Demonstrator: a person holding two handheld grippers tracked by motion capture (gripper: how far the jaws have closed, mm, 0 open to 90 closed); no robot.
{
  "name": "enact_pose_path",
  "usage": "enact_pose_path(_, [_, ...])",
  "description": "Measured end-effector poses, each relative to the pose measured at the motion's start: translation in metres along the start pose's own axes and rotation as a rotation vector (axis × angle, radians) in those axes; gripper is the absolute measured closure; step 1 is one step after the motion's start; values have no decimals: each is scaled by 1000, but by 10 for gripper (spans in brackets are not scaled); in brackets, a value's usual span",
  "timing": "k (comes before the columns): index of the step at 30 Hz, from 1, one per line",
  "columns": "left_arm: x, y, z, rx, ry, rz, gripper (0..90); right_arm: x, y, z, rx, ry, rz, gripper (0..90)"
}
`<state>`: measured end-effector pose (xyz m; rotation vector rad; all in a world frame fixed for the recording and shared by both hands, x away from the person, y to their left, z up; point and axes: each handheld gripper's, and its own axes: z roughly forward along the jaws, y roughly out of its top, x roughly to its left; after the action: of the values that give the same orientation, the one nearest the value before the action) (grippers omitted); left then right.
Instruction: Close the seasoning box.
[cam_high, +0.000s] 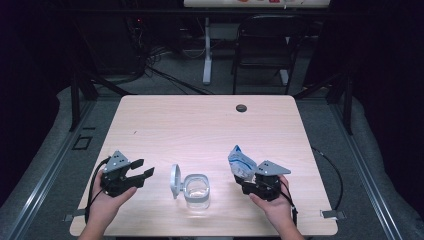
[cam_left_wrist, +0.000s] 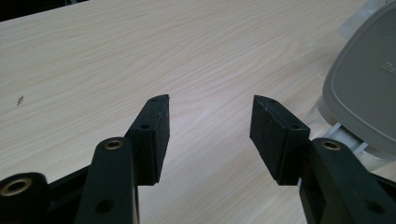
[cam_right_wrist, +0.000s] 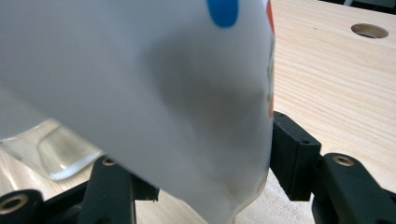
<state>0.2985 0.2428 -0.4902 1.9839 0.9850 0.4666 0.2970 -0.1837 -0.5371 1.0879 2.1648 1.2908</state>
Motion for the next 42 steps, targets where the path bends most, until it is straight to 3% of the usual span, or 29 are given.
enact_pose_path(11, [1, 0, 0, -3, 0, -1, 483, 4, 8, 7, -5, -13, -33, 431])
enact_pose_path(25, [1, 0, 0, -4, 2, -3, 482, 11, 18, 13, 22, -50, -137, 431])
enact_pose_path(42, [1, 0, 0, -3, 2, -2, 482, 16, 19, 19, 48, -81, -211, 431])
